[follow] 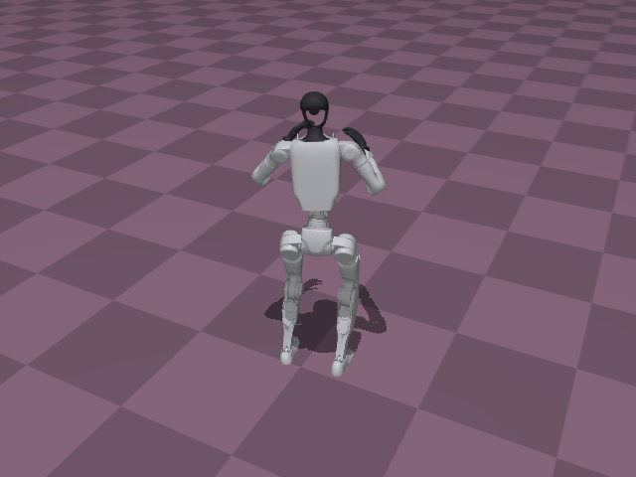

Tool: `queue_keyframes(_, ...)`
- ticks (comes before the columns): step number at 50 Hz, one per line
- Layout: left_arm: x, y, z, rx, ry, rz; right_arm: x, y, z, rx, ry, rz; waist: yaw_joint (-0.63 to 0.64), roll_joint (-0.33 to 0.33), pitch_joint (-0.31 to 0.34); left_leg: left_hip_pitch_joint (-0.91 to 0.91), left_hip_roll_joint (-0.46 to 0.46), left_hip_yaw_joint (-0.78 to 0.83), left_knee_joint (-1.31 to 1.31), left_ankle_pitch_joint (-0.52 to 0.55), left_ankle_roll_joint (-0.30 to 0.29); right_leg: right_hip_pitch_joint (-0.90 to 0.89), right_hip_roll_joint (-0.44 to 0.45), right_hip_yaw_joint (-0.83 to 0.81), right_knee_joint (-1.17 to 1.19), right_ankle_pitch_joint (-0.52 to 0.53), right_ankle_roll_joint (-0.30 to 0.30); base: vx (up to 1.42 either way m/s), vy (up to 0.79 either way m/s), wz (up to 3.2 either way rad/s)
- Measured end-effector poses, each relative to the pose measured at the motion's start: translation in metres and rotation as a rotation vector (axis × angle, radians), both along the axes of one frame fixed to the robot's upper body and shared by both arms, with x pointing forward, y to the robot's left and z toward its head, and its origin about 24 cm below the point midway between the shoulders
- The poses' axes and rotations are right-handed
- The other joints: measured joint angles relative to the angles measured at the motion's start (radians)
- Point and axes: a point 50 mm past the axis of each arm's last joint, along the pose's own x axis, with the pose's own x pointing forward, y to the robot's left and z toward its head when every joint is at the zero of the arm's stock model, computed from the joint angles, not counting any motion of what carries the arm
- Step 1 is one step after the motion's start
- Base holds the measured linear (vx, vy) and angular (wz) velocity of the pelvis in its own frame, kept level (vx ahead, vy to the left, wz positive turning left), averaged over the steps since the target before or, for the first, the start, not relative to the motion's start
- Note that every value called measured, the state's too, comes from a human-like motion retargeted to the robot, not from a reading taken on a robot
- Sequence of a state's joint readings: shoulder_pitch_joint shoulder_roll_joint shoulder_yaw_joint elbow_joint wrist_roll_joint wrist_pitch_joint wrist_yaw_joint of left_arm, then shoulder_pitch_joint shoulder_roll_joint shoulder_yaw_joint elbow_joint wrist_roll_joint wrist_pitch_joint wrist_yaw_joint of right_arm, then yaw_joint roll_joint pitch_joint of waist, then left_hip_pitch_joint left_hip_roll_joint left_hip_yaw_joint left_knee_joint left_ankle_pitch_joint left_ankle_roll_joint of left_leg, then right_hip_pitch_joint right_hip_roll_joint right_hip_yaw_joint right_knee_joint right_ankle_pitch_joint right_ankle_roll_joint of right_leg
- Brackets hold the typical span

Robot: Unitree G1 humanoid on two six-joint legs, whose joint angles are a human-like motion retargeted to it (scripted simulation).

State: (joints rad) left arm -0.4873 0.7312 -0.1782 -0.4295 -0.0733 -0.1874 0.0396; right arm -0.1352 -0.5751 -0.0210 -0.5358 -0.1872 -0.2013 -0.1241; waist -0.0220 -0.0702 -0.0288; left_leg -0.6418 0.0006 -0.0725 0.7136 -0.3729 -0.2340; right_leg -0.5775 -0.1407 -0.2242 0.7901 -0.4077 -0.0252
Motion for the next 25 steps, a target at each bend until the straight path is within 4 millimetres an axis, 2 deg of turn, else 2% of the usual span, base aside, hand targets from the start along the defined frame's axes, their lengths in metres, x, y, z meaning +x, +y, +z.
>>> queue_keyframes(4, 0.002, -0.009, -0.004, 0.019, -0.008, 0.005, -0.008, 0.018, 0.031, -0.032, -0.18, 0.062, 0.0, 0.003, -0.033, -0.016, 0.02, 0.028, 0.056, -0.01, 0.008, -0.008, 0.005, 0.011, 0.024, -0.017, -0.004, 0.0, 0.0, 0.0)
queue_keyframes(8, 0.0, -0.021, 0.002, 0.093, -0.087, 0.031, -0.009, 0.034, 0.054, -0.066, -0.325, 0.075, 0.008, 0.004, -0.019, -0.062, 0.056, 0.072, 0.194, -0.105, 0.097, -0.047, -0.003, 0.024, 0.131, -0.106, -0.021, 0.0, 0.0, 0.0)
queue_keyframes(10, 0.0, -0.026, 0.006, 0.117, -0.115, 0.034, -0.006, 0.038, 0.056, -0.075, -0.337, 0.072, 0.014, 0.008, -0.007, -0.071, 0.065, 0.083, 0.219, -0.129, 0.113, -0.054, -0.003, 0.027, 0.152, -0.129, -0.028, 0.0, 0.0, 0.0)
queue_keyframes(12, 0.002, -0.028, 0.01, 0.117, -0.119, 0.024, -0.002, 0.043, 0.057, -0.077, -0.328, 0.091, 0.018, 0.014, 0.001, -0.039, 0.075, 0.097, 0.151, -0.096, 0.103, -0.028, 0.009, 0.028, 0.089, -0.09, -0.023, 0.0, 0.0, 0.0)
queue_keyframes(17, 0.003, -0.03, 0.006, 0.09, -0.106, 0.011, -0.007, 0.05, 0.064, -0.093, -0.352, 0.159, 0.022, 0.028, -0.033, 0.001, 0.082, 0.122, 0.009, 0.0, 0.066, -0.004, 0.018, 0.025, -0.026, 0.018, 0.017, 0.01, 0.0, 0.29)
queue_keyframes(21, 0.003, -0.028, -0.002, 0.084, -0.103, 0.044, -0.009, 0.051, 0.07, -0.075, -0.402, 0.149, 0.031, 0.031, -0.039, -0.032, 0.075, 0.115, 0.052, -0.026, 0.086, -0.035, 0.005, 0.026, 0.017, -0.013, 0.009, -0.01, 0.0, 0.04)
queue_keyframes(23, 0.004, -0.026, -0.009, 0.084, -0.085, 0.063, -0.004, 0.049, 0.064, -0.054, -0.375, 0.133, 0.029, 0.033, -0.024, -0.047, 0.077, 0.119, 0.078, -0.047, 0.1, -0.05, 0.003, 0.033, 0.036, -0.036, 0.007, 0.0, 0.0, 0.0)
queue_keyframes(25, 0.006, -0.021, -0.017, 0.072, -0.057, 0.081, 0.004, 0.045, 0.051, -0.03, -0.304, 0.121, 0.019, 0.038, 0.0, -0.035, 0.084, 0.133, 0.072, -0.053, 0.107, -0.042, 0.01, 0.044, 0.021, -0.041, 0.008, -0.01, 0.01, -0.25)
